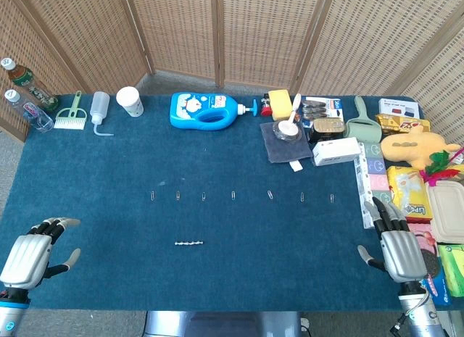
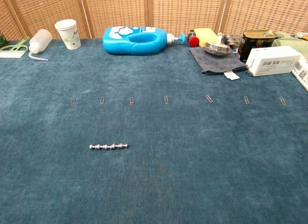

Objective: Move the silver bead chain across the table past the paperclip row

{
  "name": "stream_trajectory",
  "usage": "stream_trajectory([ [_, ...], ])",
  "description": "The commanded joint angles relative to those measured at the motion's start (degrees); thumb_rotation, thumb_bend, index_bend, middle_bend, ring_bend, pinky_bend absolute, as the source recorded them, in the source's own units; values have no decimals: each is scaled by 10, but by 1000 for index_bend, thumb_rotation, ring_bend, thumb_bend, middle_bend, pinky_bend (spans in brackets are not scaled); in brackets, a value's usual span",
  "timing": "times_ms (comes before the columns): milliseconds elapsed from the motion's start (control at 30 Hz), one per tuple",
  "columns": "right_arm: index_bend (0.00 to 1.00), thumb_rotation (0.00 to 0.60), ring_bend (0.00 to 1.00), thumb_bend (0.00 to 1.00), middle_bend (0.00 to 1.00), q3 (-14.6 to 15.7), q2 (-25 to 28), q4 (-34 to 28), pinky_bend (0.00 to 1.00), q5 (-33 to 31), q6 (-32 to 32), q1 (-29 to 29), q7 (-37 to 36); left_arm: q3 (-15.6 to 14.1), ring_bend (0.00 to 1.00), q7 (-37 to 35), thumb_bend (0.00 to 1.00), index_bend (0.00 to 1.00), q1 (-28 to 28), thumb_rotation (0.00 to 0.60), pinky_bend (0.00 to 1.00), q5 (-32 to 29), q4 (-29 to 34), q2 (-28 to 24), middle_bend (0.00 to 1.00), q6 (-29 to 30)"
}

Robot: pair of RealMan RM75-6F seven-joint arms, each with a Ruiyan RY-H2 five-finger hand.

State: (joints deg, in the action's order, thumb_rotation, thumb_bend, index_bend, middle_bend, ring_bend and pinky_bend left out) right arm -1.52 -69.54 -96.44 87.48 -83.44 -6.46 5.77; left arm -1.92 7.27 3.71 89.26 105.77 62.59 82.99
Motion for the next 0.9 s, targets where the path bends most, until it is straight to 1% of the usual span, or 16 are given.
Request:
stream_trajectory([
  [33,0,600,16,301,40,1,2,0,20,3,-6,4,-6,1,263,-4,302,270,1,546,341,0,2,-3,309,1],
  [300,0,600,16,302,39,3,3,4,20,7,-17,13,-19,4,265,-9,302,270,9,546,342,2,11,-12,310,-8],
  [500,0,600,16,302,40,5,2,5,20,7,-19,17,-25,15,267,-16,302,270,33,546,346,-2,14,-19,314,-38],
  [633,0,600,16,301,40,4,5,1,21,2,-12,16,-22,21,278,-11,302,270,50,545,408,-1,15,-18,314,-57],
  [800,0,600,17,301,40,-1,2,-2,21,0,-9,12,-20,28,301,-8,302,270,68,547,444,-9,15,-16,323,-80],
  [900,0,600,17,301,39,-2,3,-4,21,-2,-1,8,-17,36,350,2,302,270,84,546,521,-12,17,-13,343,-96],
])
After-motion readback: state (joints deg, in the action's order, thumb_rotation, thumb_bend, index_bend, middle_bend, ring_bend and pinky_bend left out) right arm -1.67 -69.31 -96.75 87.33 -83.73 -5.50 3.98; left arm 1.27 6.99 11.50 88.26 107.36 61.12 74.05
